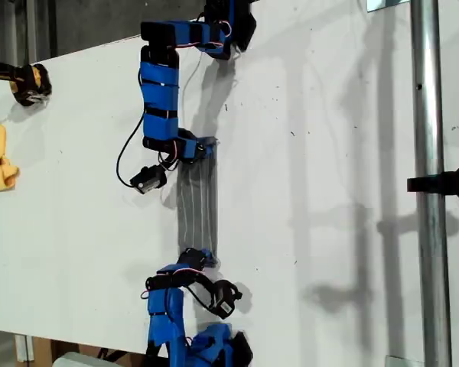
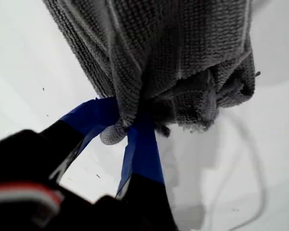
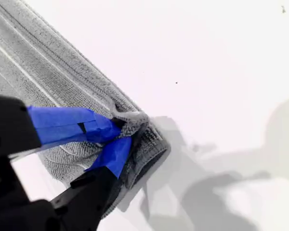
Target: Grasp corners of a towel and fold twice.
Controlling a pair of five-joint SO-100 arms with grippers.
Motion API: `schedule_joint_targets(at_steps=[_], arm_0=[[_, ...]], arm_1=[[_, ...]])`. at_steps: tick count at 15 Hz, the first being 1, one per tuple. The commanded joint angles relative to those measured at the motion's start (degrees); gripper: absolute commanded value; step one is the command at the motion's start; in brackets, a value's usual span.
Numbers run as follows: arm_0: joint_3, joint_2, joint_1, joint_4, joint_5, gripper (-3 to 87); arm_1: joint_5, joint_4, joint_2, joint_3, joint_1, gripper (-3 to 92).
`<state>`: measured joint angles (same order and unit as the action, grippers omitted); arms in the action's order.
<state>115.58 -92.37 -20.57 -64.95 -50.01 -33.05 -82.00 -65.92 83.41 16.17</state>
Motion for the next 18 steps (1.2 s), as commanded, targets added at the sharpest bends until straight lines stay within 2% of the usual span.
schedule_joint_targets(at_steps=[1, 2, 3, 7, 10, 13, 15, 16, 18], arm_0=[[-1.0, -2.2, -2.3, -3.9, -0.8, 19.8], [-1.0, -4.7, -3.0, -5.8, -1.1, 24.8], [-0.6, -8.7, -3.8, -7.7, -1.3, 28.6], [4.8, -35.7, -5.0, -14.1, -3.0, 27.5], [16.4, -62.5, -4.3, -15.2, -6.4, 24.5], [30.1, -84.3, 1.9, -9.3, -10.8, 23.2], [39.6, -96.9, 5.4, -5.7, -13.6, 22.9], [44.3, -104.8, 6.6, -5.7, -14.2, 22.2], [48.7, -106.8, 8.1, -5.5, -14.6, 14.1]], arm_1=[[-1.0, -3.2, -2.7, -1.9, 0.7, 27.2], [-1.0, -5.2, -5.5, -2.0, 1.4, 36.6], [-1.0, -7.5, -9.2, -2.0, 2.2, 37.6], [-2.2, -16.3, -29.2, -1.4, 6.1, 37.5], [-7.7, -20.3, -45.0, 7.2, 11.8, 36.0], [-17.5, -16.2, -62.4, 23.6, 13.4, 34.3], [-27.0, -12.3, -71.4, 32.9, 10.4, 35.6], [-31.0, -10.3, -74.7, 38.1, 8.7, 36.3], [-39.1, -5.1, -83.6, 49.5, 4.0, 36.7]])
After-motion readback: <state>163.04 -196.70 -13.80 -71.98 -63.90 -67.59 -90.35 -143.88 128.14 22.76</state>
